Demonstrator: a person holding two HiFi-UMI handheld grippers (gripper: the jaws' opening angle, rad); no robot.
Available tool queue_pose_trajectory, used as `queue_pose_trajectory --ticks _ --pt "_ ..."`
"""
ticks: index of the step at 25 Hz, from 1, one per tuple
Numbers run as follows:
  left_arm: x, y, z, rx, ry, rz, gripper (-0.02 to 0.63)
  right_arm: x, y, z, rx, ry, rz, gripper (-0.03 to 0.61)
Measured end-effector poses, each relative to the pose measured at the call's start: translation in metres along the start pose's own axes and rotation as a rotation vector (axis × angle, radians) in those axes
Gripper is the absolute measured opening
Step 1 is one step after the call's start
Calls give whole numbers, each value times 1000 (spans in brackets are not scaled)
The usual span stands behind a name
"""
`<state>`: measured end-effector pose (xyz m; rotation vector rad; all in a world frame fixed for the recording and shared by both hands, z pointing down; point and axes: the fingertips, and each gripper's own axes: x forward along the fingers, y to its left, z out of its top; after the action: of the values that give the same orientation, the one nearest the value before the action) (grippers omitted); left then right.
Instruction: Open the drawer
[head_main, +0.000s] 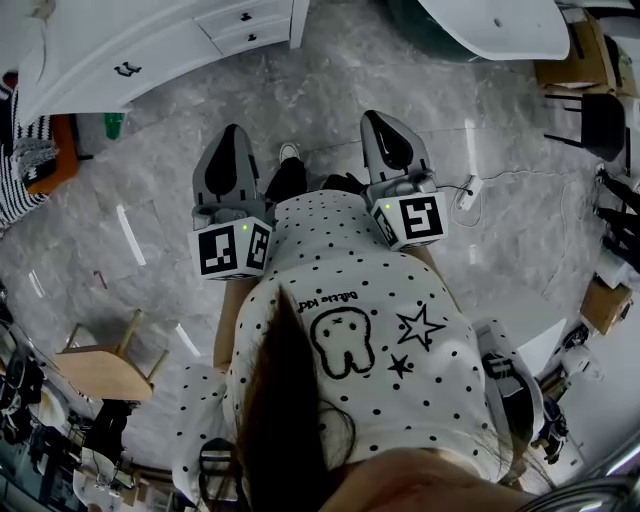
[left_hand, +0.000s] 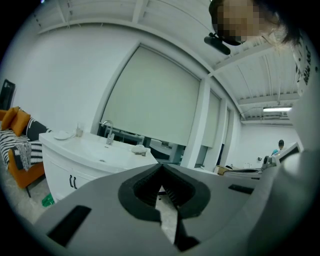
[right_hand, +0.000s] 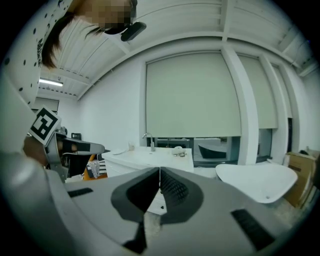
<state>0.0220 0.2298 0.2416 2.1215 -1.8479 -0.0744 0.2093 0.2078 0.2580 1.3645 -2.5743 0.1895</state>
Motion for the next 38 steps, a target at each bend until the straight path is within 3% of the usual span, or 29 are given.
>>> queue_pose_trajectory --ticks 7,26,38 --pt "32 43 0 -8 19 -11 5 57 13 -1 11 14 0 14" --pt "60 55 20 -26 -21 89 5 106 -4 22 -26 19 111 14" --pt "142 22 19 -56 -39 111 5 146 -89 24 -17 22 125 14"
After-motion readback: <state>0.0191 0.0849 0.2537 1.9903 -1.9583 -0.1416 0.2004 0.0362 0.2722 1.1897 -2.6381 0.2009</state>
